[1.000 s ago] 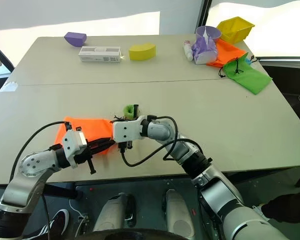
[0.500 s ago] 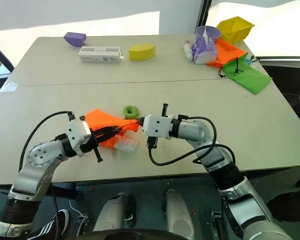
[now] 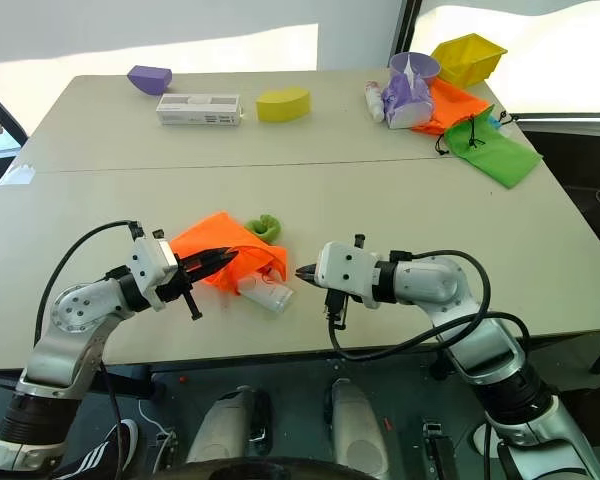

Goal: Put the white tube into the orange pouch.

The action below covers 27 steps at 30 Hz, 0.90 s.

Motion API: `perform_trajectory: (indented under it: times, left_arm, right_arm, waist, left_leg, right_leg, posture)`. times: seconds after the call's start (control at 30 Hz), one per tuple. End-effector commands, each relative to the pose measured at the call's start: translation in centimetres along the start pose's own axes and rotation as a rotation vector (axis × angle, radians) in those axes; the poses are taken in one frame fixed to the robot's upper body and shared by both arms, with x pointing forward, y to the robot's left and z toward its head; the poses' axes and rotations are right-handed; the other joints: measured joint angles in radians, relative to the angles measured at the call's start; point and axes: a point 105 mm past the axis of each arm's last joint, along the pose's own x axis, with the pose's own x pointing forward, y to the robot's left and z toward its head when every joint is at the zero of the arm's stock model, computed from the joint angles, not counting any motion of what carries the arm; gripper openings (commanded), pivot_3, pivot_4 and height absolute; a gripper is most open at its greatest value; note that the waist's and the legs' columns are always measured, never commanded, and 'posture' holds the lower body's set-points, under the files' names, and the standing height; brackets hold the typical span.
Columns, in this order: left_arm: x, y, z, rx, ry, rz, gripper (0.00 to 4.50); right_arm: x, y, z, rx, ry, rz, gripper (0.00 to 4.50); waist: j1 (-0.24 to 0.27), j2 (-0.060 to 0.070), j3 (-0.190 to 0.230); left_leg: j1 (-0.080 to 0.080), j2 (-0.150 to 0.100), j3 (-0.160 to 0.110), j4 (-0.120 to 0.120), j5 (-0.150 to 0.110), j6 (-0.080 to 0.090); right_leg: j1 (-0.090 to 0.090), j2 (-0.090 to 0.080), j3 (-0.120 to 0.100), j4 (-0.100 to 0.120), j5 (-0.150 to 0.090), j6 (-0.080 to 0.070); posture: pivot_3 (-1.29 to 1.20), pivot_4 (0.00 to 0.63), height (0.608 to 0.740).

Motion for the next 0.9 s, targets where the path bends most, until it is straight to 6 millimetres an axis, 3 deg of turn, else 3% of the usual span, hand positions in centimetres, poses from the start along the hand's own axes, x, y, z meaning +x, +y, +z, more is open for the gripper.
perform_trajectory:
  times: [0.03, 0.1, 0.3, 0.5, 0.77, 0.9]
  left_arm:
    - [-0.5, 0.2, 1.0, 0.015, -0.026, 0.004, 0.00]
    - [-0.9, -0.2, 1.2, -0.015, -0.024, -0.009, 0.00]
    - [-1.8, -0.7, 1.4, -0.059, -0.016, 0.004, 0.00]
    - [-1.9, -0.9, 1.1, -0.069, -0.008, 0.002, 0.00]
    - [-1.4, -1.5, 1.3, -0.085, -0.018, -0.021, 0.00]
    - [-1.3, -1.6, 1.3, -0.090, -0.021, -0.025, 0.00]
  right_arm:
    - [0.2, -2.2, 0.9, -0.036, -0.038, -0.106, 0.02]
    - [0.2, -2.3, 0.9, 0.037, -0.061, -0.091, 0.02]
    - [0.9, -0.2, 0.9, 0.096, -0.059, -0.014, 2.76]
    - [3.2, 0.9, 0.8, 0.121, -0.081, -0.026, 2.76]
    - [4.7, -2.1, -1.3, 0.185, -0.016, -0.260, 2.76]
    - [5.9, -0.9, -1.3, 0.151, 0.000, -0.206, 2.76]
  waist:
    - [-0.001, 0.000, 0.000]
    - [0.000, 0.000, 0.000]
    - [0.003, 0.000, 0.000]
    - [-0.001, 0.000, 0.000]
    - [0.000, 0.000, 0.000]
    - [-0.001, 0.000, 0.000]
  left_leg:
    - [0.000, 0.000, 0.000, 0.000, 0.000, 0.000]
    - [0.000, 0.000, 0.000, 0.000, 0.000, 0.000]
    - [-0.001, 0.000, 0.000, -0.001, 0.000, 0.000]
    - [-0.001, 0.000, 0.000, 0.000, 0.000, 0.000]
    - [-0.001, 0.000, 0.000, 0.000, 0.000, 0.000]
    - [-0.003, 0.000, 0.000, 0.000, 0.000, 0.000]
  right_leg:
    - [0.000, 0.000, 0.000, 0.000, 0.000, 0.000]
    - [0.000, -0.001, 0.000, 0.000, 0.001, -0.001]
    - [-0.001, 0.000, 0.000, -0.001, -0.001, 0.002]
    - [-0.001, 0.000, 0.000, -0.001, 0.000, 0.001]
    - [-0.001, -0.002, 0.000, -0.001, 0.000, 0.000]
    - [-0.001, 0.000, 0.000, -0.003, 0.000, 0.000]
  posture:
    - [0.00, 0.150, 0.740]
    - [0.00, 0.150, 0.740]
    - [0.00, 0.150, 0.740]
    - [0.00, 0.150, 0.740]
    - [0.00, 0.150, 0.740]
    - [0.00, 0.150, 0.740]
